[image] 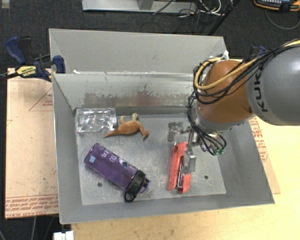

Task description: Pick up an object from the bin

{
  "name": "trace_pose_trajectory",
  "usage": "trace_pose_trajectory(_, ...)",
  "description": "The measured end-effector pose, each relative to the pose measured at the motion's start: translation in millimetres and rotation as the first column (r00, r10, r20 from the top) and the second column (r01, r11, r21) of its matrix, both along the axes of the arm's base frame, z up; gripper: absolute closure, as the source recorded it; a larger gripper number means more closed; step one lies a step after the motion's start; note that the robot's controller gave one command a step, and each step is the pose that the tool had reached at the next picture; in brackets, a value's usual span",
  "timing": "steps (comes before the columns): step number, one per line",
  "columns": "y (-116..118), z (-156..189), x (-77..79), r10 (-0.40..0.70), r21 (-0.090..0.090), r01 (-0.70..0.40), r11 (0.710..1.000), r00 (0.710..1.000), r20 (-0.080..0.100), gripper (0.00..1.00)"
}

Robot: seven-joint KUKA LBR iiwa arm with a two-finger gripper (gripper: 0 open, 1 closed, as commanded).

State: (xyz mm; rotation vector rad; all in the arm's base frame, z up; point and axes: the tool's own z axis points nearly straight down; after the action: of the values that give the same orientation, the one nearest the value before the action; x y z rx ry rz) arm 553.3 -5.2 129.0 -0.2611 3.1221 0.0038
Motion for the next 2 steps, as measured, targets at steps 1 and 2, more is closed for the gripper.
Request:
trace_pose_trajectory(1, -16, -36, -22.0, 0.156, -0.001, -0.156, 0.988, 0.988, -0.016, 0.00)
trace_pose_trajectory(2, -18, -20, -1.6, 0.412, -0.003, -0.412, 0.911, 0.911, 0.000, 0.00)
